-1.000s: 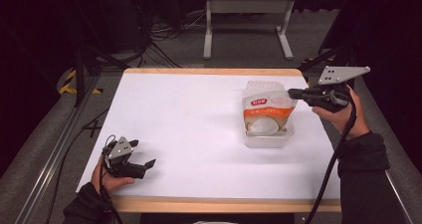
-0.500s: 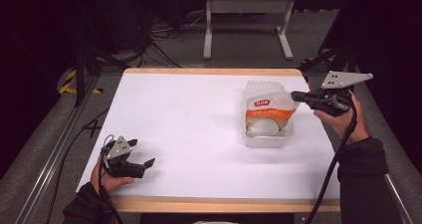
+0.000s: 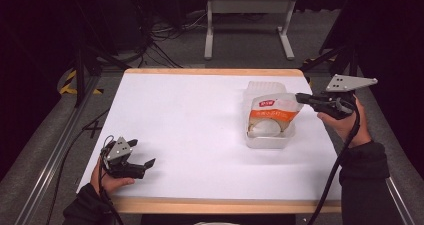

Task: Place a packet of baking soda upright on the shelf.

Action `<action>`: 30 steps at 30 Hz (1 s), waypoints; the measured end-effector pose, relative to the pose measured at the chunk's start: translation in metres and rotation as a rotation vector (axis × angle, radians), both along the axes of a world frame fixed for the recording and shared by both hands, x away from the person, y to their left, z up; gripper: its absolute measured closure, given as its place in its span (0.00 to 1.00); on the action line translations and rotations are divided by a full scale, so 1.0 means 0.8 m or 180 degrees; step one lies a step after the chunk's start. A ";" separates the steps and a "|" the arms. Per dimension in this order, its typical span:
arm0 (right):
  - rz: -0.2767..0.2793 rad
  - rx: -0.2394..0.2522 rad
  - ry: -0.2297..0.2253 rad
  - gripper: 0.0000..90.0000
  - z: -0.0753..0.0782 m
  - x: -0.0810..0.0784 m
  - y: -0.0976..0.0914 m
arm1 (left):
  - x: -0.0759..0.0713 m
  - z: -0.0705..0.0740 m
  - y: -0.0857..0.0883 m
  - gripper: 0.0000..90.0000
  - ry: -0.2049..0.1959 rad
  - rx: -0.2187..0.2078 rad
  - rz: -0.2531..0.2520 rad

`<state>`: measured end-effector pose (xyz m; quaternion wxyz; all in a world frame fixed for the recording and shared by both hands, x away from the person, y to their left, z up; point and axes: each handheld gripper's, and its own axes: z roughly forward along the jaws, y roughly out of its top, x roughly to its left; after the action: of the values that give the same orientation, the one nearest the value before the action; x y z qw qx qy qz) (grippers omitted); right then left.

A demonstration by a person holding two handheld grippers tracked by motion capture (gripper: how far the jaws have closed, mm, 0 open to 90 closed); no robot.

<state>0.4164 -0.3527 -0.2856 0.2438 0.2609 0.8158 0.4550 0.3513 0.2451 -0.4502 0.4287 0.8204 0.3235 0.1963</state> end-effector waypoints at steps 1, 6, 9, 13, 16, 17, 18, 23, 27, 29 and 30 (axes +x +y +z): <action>-0.0005 0.0001 -0.0004 1.00 -0.001 0.000 0.000 | 0.000 0.000 0.000 0.07 0.0003 0.0009 -0.0005; -0.0039 0.0024 -0.0023 1.00 -0.003 0.000 -0.001 | -0.001 0.001 -0.001 0.07 -0.0028 -0.0008 0.0006; -0.0060 0.0005 -0.0005 0.97 -0.005 0.002 -0.001 | -0.002 0.001 -0.001 0.07 -0.0052 0.0008 0.0011; -0.0095 -0.0010 -0.0016 0.96 -0.008 0.002 -0.001 | -0.002 0.001 -0.001 0.07 -0.0050 0.0009 0.0005; -0.0105 -0.0002 -0.0016 0.94 -0.009 0.003 -0.001 | -0.002 0.001 -0.001 0.07 -0.0044 0.0011 0.0001; -0.0113 -0.0008 -0.0014 0.93 -0.009 0.003 -0.001 | -0.002 0.001 -0.001 0.07 -0.0048 0.0014 -0.0002; -0.0122 -0.0019 -0.0016 0.92 -0.010 0.003 0.000 | -0.002 0.001 -0.001 0.07 -0.0038 0.0011 0.0003; -0.0209 -0.0041 -0.0006 0.83 -0.012 0.003 0.002 | -0.002 0.001 -0.001 0.07 -0.0040 0.0018 0.0003; -0.0268 -0.0031 0.0012 0.78 -0.014 0.002 0.004 | -0.002 0.001 -0.001 0.07 -0.0041 0.0013 0.0007; -0.0294 -0.0083 0.0003 0.77 -0.012 -0.001 0.006 | -0.002 0.001 -0.001 0.07 -0.0041 0.0011 0.0003; -0.0302 -0.0100 0.0007 0.76 -0.012 -0.002 0.006 | -0.002 0.001 -0.001 0.07 -0.0040 0.0012 0.0006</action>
<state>0.4150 -0.3475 -0.2950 0.2683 0.2960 0.8098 0.4297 0.3498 0.2441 -0.4494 0.4290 0.8196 0.3213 0.2025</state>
